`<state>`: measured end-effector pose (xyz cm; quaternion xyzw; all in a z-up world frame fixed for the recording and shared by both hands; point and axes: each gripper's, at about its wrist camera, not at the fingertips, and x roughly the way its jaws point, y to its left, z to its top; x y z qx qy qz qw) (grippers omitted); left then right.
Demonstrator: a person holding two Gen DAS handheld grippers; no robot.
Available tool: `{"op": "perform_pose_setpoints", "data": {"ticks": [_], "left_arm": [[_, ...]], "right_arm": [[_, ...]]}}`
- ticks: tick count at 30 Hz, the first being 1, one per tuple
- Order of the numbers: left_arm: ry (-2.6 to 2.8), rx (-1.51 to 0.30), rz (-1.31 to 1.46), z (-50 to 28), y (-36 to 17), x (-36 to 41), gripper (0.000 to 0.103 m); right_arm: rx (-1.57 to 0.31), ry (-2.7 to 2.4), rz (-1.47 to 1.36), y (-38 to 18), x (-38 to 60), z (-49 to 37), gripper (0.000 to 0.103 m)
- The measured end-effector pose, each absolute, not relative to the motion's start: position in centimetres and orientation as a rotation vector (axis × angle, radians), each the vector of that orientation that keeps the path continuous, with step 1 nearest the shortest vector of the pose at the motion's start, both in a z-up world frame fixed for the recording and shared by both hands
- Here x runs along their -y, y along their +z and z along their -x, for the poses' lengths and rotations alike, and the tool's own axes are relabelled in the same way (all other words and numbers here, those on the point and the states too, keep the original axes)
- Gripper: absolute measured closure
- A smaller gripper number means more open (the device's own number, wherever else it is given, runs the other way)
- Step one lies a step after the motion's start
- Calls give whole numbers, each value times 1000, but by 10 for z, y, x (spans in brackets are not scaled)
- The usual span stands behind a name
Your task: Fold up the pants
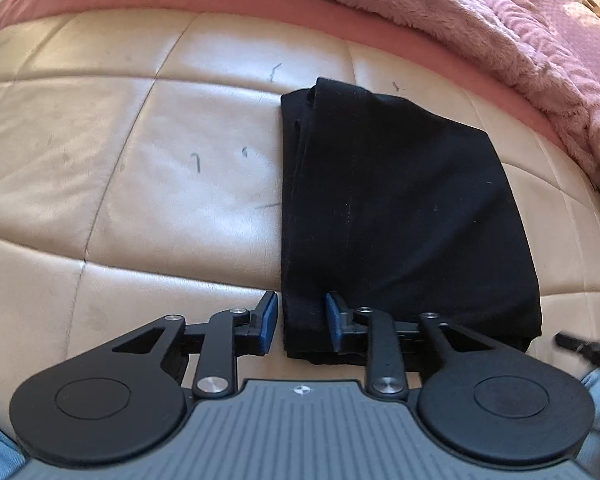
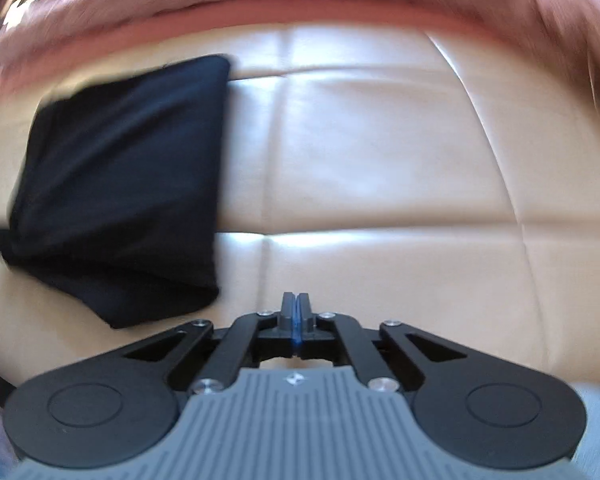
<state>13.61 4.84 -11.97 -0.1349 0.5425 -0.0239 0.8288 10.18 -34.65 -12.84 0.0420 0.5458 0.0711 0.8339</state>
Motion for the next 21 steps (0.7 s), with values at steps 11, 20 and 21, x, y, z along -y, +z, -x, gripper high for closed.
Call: {"op": "perform_pose_setpoints", "data": {"ticks": [11,20,21], "left_arm": [[-97,-942,289,-173,-85,-62,48],[-73,-893,369,-228,-104,-64,53],[-73,-887,370,-230,-106,-63,65]], "right_arm": [[-995,222,-164,-93,350,-138,85],[-957,335,-154,-97,303,-185,77],[-956,337,-144,-98,299,-190,77]]}}
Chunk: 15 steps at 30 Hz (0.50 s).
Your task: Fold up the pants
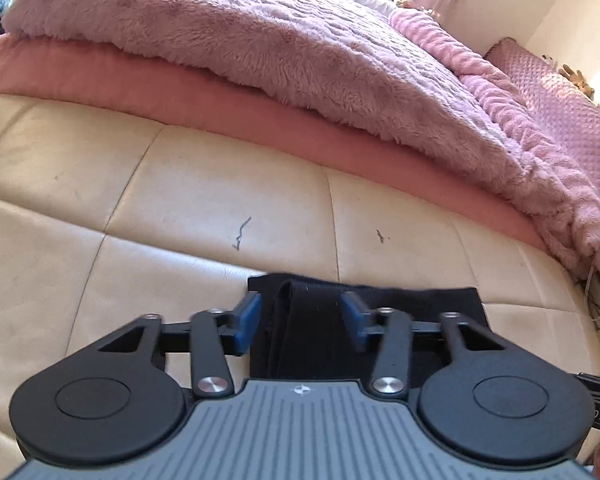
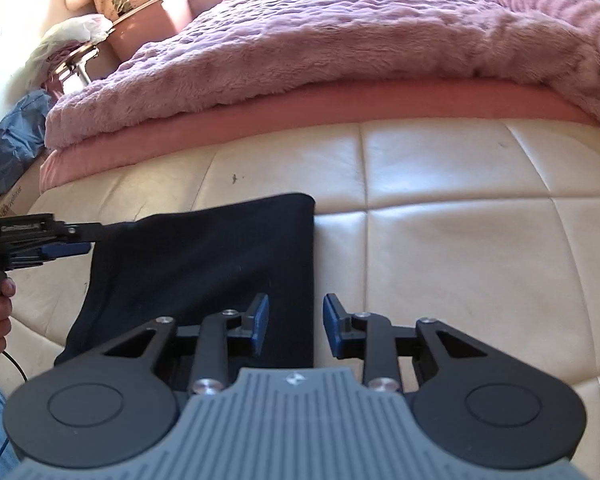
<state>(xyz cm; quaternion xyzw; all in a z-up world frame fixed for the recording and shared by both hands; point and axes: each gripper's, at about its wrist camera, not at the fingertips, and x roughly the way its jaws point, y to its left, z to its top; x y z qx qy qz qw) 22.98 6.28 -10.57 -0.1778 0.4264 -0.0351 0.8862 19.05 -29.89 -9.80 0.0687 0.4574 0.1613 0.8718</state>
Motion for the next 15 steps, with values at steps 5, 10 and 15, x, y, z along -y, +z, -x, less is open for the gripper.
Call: {"op": "perform_pose_setpoints", "data": {"ticks": [5,10,15], "left_arm": [[-64,-861,379,-230,-114,-69,100],[-39,-897,288,-236,-128,-66,103],[-4,-941,285,-240,-143,-73,103]], "right_arm": [[-941,371,-88,-108,282,-216,87],[-904,406,-27,-118,265,-242,96],[-916,404,-7,-135,253,-270,97]]}}
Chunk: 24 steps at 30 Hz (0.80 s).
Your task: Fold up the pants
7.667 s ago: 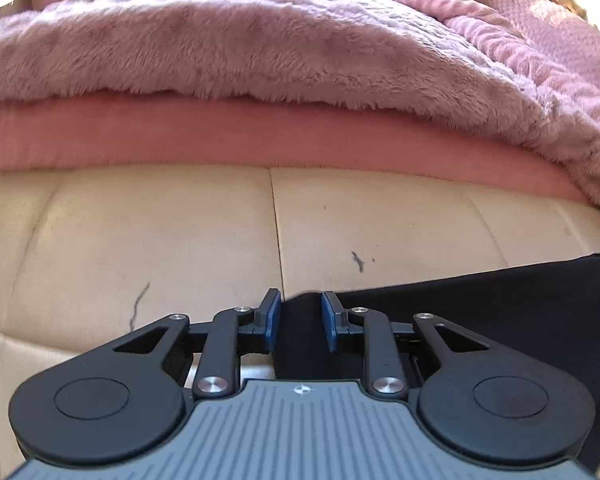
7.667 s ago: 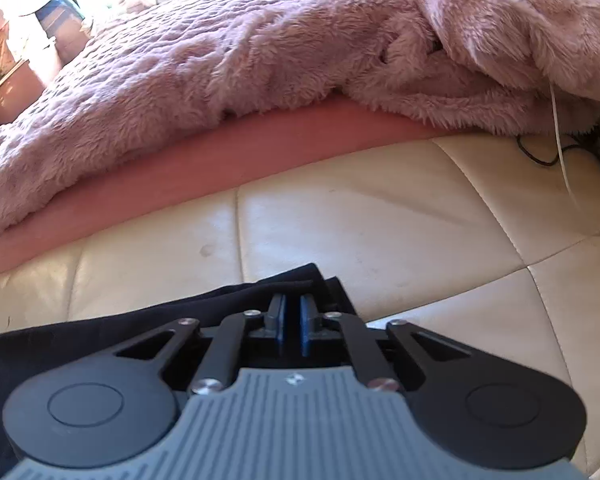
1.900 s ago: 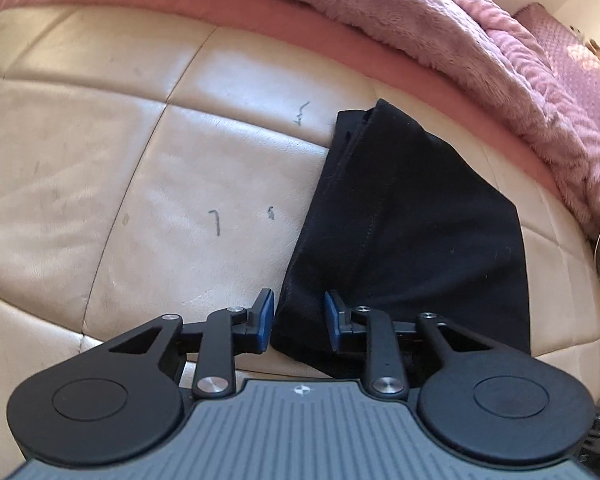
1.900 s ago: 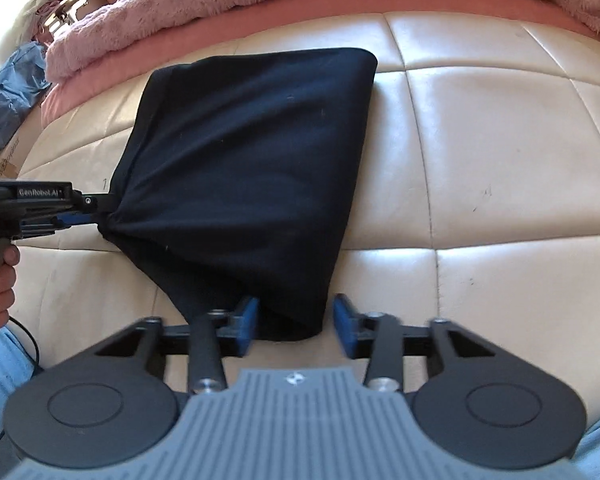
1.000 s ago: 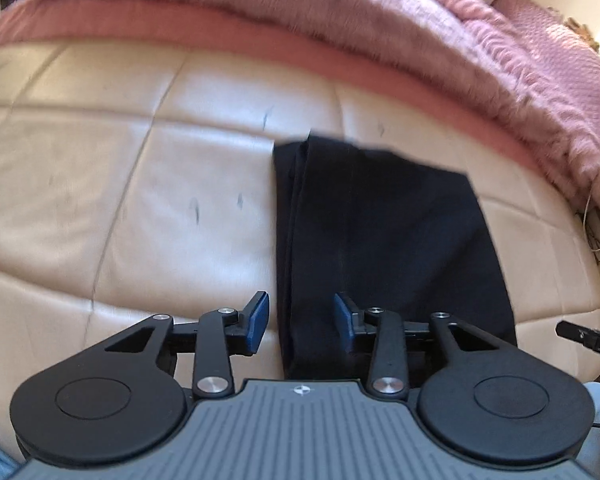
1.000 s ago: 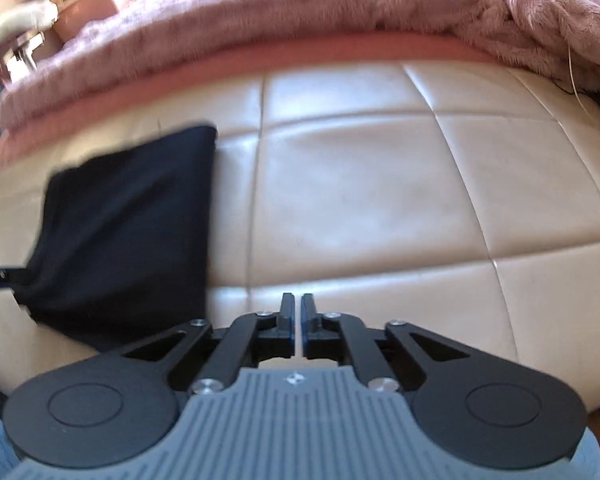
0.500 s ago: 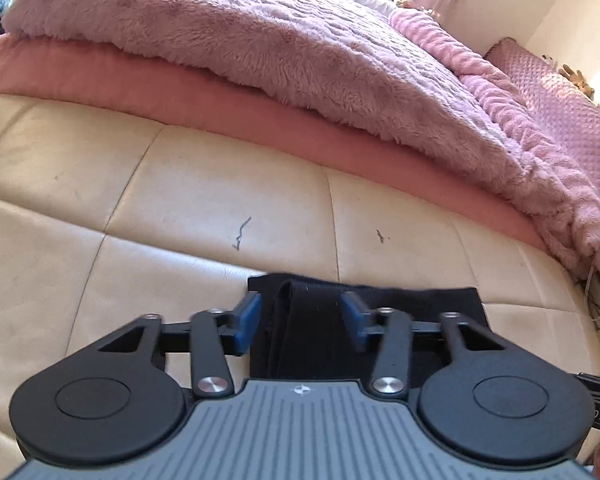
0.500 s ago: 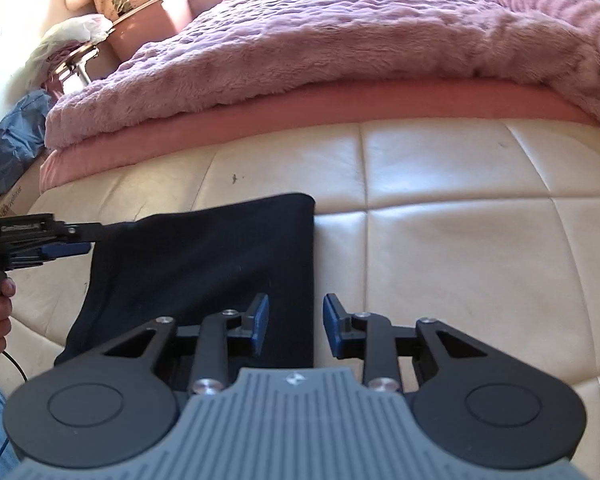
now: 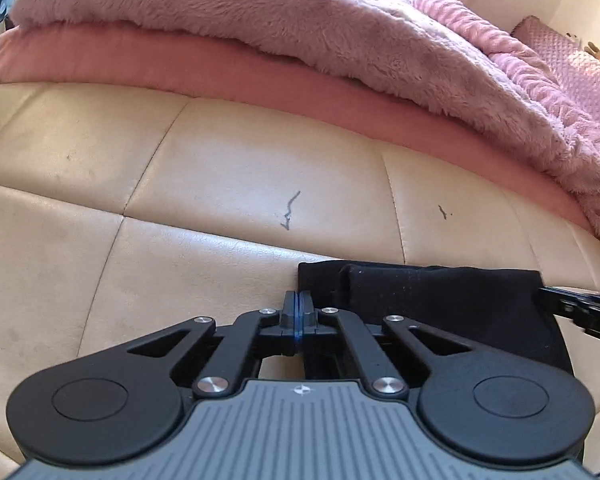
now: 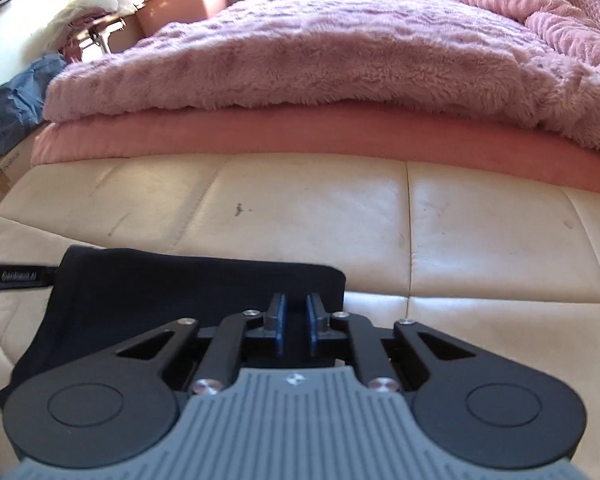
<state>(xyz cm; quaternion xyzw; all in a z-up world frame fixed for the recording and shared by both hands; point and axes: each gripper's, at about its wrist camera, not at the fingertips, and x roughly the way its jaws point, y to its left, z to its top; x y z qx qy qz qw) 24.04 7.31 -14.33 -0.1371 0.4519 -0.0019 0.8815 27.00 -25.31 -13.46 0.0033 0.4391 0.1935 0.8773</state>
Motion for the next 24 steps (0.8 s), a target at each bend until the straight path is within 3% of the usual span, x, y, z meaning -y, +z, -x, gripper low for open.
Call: {"op": "perform_pose_setpoints", "data": {"ticks": [4,9,11,13,19,24], "left_arm": [[-1,-942,285,-242,-145,-73,103],[33,-935,331,-237,-133,-83,100],[43,-906,347,-230,-121,-87,83],[20,-883,367,-220,-111,-88,49],[-93,-874,551,-195,-108,-94,29],[-77,-940,656,-186,-136,-100,28]], "right_arm": [[-916,397,-12,-149,248,-284,103],[-904,368,-25,-141,242,-293,100],[-885,364,-50,-132,247,-287,87],[-882,346,-77,-125,254,-279,70],[-945,348,-335,-123,291,-251,55],[-990,354,-524,-137,317,-226,54]]}}
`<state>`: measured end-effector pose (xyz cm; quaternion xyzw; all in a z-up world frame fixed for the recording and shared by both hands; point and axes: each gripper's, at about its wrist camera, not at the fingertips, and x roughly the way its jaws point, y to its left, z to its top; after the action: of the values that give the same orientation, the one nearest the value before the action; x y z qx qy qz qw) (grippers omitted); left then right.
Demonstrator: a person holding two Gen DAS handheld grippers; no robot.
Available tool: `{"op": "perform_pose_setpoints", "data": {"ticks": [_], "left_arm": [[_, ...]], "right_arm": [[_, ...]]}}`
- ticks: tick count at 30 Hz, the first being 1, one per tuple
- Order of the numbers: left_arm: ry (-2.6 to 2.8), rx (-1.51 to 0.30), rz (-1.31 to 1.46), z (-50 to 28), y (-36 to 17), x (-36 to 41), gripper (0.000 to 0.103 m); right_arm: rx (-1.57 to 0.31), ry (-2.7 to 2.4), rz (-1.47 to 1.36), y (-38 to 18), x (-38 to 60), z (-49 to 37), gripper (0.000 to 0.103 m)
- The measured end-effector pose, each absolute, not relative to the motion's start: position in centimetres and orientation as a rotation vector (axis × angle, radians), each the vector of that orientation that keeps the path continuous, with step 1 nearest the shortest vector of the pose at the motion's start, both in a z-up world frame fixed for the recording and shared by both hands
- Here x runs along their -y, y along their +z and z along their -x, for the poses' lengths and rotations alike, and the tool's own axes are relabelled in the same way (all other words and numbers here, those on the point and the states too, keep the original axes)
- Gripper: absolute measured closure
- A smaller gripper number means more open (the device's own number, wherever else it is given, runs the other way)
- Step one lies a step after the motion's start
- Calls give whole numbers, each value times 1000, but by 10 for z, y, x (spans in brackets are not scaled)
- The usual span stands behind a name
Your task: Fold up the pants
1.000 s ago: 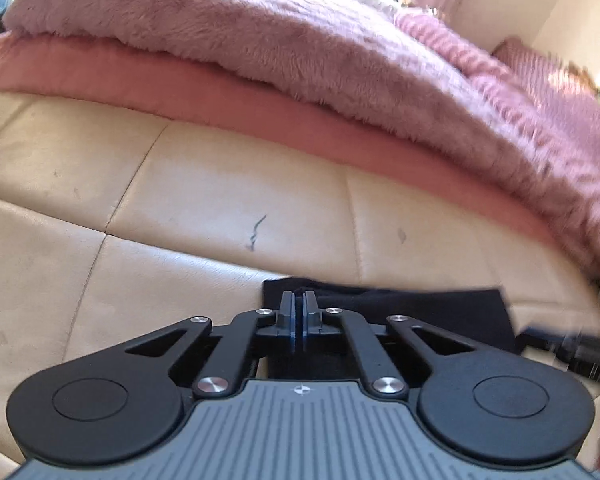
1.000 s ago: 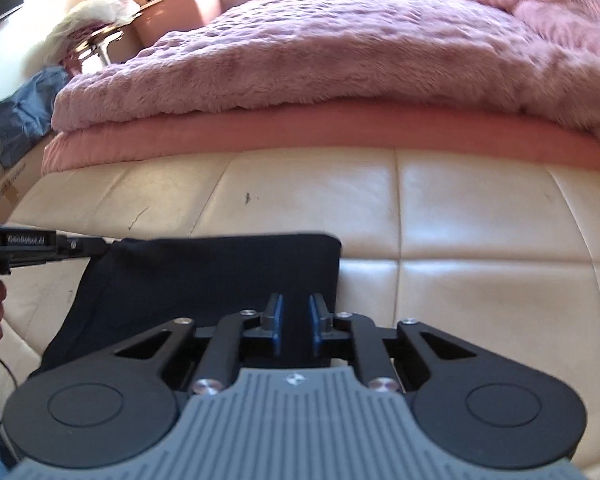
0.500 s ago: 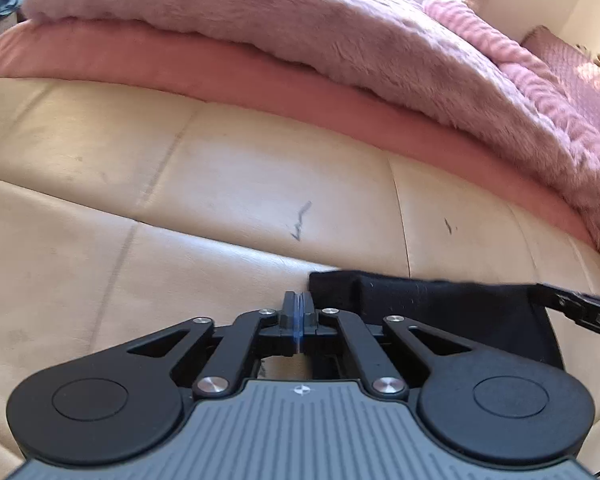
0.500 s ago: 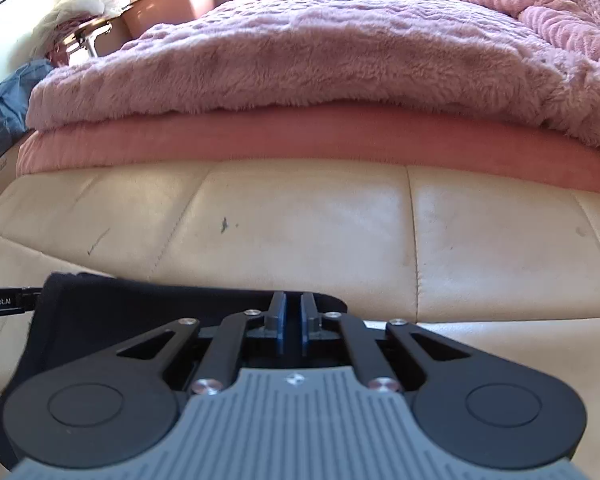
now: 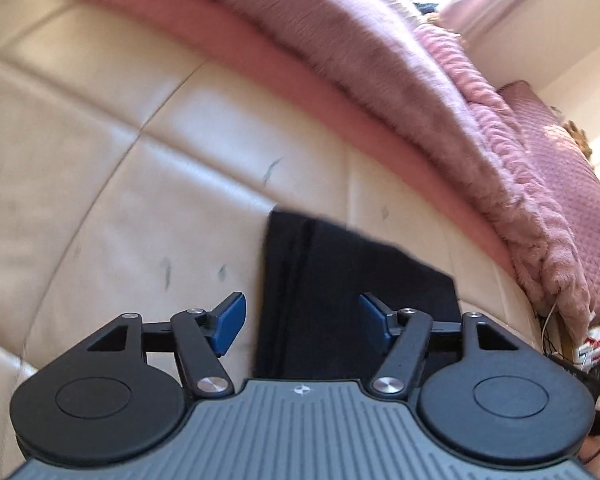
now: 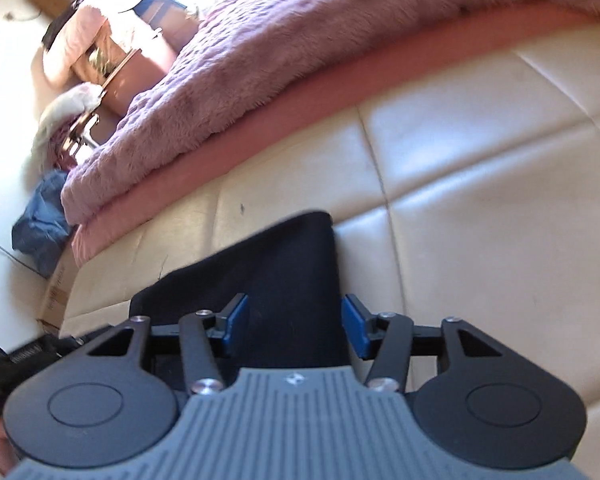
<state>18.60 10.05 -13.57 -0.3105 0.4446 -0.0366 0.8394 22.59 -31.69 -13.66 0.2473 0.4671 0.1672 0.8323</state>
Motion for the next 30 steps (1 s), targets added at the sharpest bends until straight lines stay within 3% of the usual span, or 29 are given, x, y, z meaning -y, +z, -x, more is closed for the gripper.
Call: {"op": "perform_pose_setpoints", "data": {"ticks": [15,26,30], "left_arm": [[-115,-995,634,-198,-151,-93,29],[-148,-960,667,-204,-156,-90,44],[-154,-957,708,-204,-159,-94,55]], "right_arm": [[-1068,393,-677,-171,324,-223,59],[-1097,449,-730,-183,326,-241,62],[-1109,455,-766,-187,327,-247,71]]}}
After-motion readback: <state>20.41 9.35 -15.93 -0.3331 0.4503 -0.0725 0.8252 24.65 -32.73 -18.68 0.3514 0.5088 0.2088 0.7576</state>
